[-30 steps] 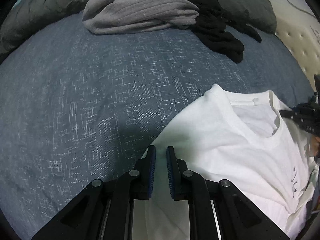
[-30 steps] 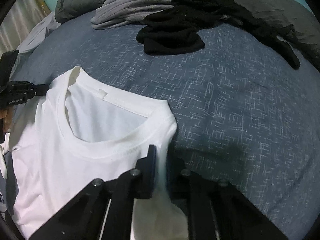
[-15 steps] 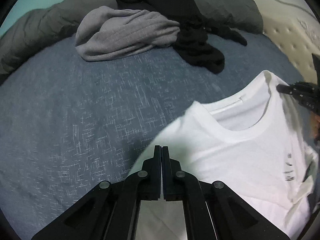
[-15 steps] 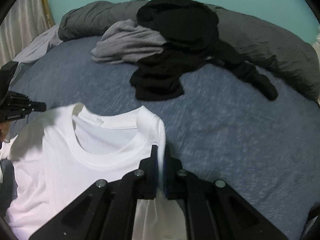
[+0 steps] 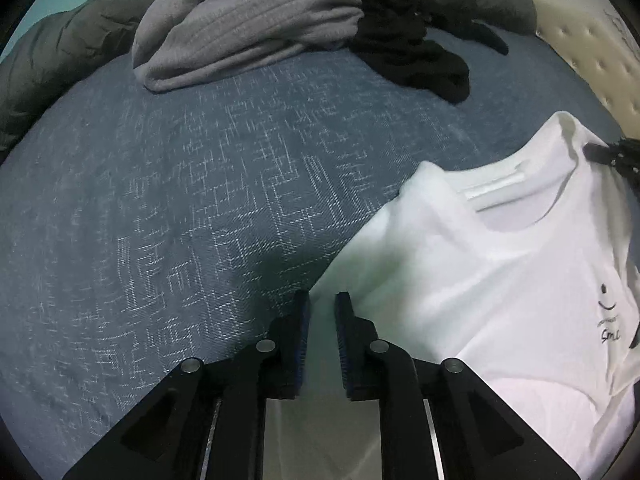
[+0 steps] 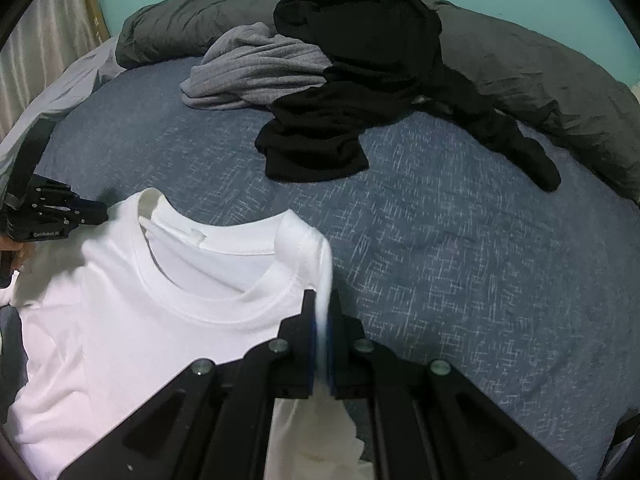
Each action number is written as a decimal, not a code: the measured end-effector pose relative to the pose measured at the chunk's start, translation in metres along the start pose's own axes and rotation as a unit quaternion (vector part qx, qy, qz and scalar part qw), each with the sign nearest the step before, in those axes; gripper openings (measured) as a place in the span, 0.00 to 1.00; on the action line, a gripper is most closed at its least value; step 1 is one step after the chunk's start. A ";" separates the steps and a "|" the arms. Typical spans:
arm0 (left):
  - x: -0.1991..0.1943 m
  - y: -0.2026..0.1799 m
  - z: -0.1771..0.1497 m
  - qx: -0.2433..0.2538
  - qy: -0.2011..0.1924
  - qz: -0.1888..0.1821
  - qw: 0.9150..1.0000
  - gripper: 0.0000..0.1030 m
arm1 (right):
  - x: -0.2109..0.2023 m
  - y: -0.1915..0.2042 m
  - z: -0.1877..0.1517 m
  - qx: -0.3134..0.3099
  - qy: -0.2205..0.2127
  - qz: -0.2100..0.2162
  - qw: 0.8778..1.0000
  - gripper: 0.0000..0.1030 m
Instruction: Fold clothes
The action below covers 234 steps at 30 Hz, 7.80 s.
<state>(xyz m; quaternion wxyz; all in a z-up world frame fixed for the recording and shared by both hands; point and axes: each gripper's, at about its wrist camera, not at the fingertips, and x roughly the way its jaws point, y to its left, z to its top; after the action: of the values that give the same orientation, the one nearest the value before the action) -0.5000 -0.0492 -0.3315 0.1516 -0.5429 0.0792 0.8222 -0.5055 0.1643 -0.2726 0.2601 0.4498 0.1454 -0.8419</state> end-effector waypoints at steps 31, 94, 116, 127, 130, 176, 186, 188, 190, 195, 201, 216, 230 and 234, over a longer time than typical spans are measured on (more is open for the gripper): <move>-0.066 0.015 0.017 -0.029 -0.090 0.004 0.996 0.00 | -0.034 0.000 0.024 0.015 -0.073 -0.022 0.997 0.03; -0.135 -0.027 -0.163 -0.132 -0.084 -0.010 0.988 0.04 | -0.146 -0.116 -0.207 0.319 -0.020 0.020 0.947 0.43; -0.144 -0.076 -0.254 -0.167 -0.106 -0.032 0.980 0.05 | -0.193 -0.089 -0.346 0.404 0.018 0.004 0.914 0.44; -0.133 -0.089 -0.275 -0.174 -0.108 -0.043 0.978 0.05 | -0.182 -0.067 -0.365 0.410 0.044 0.029 0.911 0.33; -0.134 -0.089 -0.275 -0.172 -0.115 -0.045 0.977 0.05 | -0.182 -0.061 -0.365 0.396 0.041 0.025 0.917 0.09; -0.133 -0.105 -0.274 -0.171 -0.122 -0.084 0.974 0.05 | -0.216 -0.094 -0.401 0.364 0.041 -0.091 0.926 0.33; -0.135 -0.110 -0.273 -0.169 -0.132 -0.092 0.972 0.05 | -0.221 -0.090 -0.409 0.351 0.036 -0.070 0.933 0.33; -0.134 -0.110 -0.273 -0.171 -0.129 -0.094 0.972 0.05 | -0.220 -0.090 -0.409 0.347 0.036 -0.071 0.934 0.33; -0.132 -0.109 -0.274 -0.175 -0.125 -0.096 0.972 0.05 | -0.221 -0.089 -0.409 0.346 0.034 -0.071 0.935 0.33; -0.130 -0.110 -0.276 -0.171 -0.118 -0.089 0.974 0.05 | -0.220 -0.084 -0.406 0.329 0.036 -0.076 0.940 0.33; -0.130 -0.113 -0.276 -0.161 -0.120 -0.086 0.976 0.05 | -0.225 -0.085 -0.409 0.329 0.029 -0.074 0.941 0.33; -0.133 -0.118 -0.274 -0.153 -0.126 -0.083 0.977 0.04 | -0.229 -0.114 -0.428 0.430 -0.003 -0.040 0.902 0.33; -0.133 -0.126 -0.271 -0.138 -0.128 -0.087 0.978 0.05 | -0.248 -0.122 -0.412 0.405 -0.034 -0.071 0.911 0.02; -0.134 -0.126 -0.270 -0.142 -0.129 -0.085 0.978 0.05 | -0.254 -0.123 -0.412 0.404 -0.039 -0.068 0.911 0.02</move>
<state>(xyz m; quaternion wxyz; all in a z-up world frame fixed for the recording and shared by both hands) -0.1743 -0.0324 -0.3122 0.1512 -0.4528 -0.1054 0.8724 -0.1781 0.5409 -0.2876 0.0039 0.4722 -0.1873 -0.8614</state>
